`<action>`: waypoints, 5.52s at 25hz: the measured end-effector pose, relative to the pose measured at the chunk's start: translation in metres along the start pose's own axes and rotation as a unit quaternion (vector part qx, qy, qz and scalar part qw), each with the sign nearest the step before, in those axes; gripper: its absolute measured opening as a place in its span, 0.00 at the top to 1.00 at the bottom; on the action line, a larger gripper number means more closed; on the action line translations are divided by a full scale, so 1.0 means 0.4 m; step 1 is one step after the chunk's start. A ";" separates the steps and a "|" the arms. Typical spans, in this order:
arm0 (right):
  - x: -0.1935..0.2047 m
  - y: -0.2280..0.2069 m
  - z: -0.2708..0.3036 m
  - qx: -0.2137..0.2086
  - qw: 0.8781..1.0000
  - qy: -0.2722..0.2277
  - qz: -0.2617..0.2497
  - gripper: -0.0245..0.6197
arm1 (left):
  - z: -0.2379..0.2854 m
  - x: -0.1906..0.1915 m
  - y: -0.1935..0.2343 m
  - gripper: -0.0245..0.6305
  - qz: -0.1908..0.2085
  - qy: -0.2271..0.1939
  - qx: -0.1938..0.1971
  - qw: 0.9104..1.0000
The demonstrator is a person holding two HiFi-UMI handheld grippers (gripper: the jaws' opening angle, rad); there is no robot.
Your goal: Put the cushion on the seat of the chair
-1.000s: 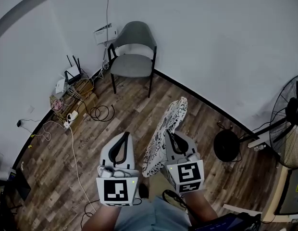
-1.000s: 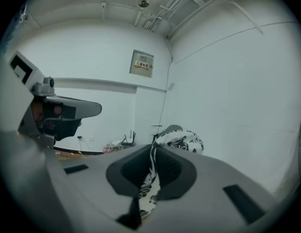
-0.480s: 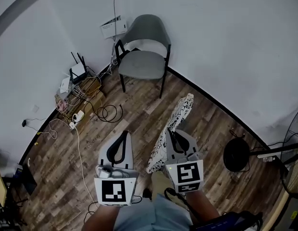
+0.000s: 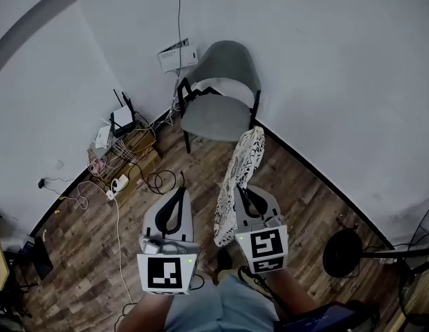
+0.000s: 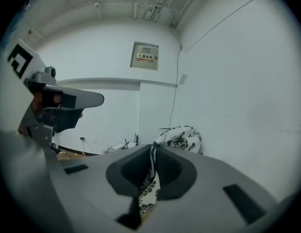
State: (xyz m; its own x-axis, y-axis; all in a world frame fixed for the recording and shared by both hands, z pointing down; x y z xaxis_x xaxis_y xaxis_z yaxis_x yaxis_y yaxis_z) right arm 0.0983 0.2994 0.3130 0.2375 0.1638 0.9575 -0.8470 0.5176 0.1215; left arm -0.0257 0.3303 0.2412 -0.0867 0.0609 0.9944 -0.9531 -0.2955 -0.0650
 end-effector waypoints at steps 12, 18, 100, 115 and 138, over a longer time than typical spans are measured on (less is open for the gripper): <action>-0.061 -0.054 0.265 -0.008 1.000 0.009 -0.025 0.94 | 0.220 0.010 0.169 0.95 -0.022 -0.011 -0.009 1.000; -0.087 -0.094 0.464 0.010 0.999 0.023 -0.025 0.94 | 0.413 0.044 0.311 0.95 -0.039 0.000 0.004 0.999; 0.474 -0.627 1.701 0.076 0.960 0.227 0.145 0.92 | 1.743 0.453 0.707 0.95 -0.040 0.170 0.108 0.979; 0.712 -0.709 1.561 0.126 0.931 0.287 0.186 0.89 | 1.800 0.521 0.552 0.95 -0.025 0.183 0.173 0.967; 0.788 -0.770 1.437 0.229 0.899 0.285 0.241 0.65 | 1.808 0.533 0.464 0.95 -0.006 0.174 0.226 0.959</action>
State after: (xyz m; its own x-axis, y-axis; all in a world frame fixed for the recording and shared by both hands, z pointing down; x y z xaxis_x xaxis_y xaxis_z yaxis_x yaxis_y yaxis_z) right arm 0.1606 -0.2909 0.7277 -0.1152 0.7483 0.6532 -0.9928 -0.1076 -0.0519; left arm -0.0114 -0.4011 0.5018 -0.2424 0.3577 0.9019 -0.7391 -0.6702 0.0672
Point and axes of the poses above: the fingertips, and each gripper's own axes: z forward along the fingers, y to its left, x out of its underside, the point moved 2 cm from there along -z, backward along the fingers, and after that the axes turned 3 degrees about -z, right-handed, at the moved point
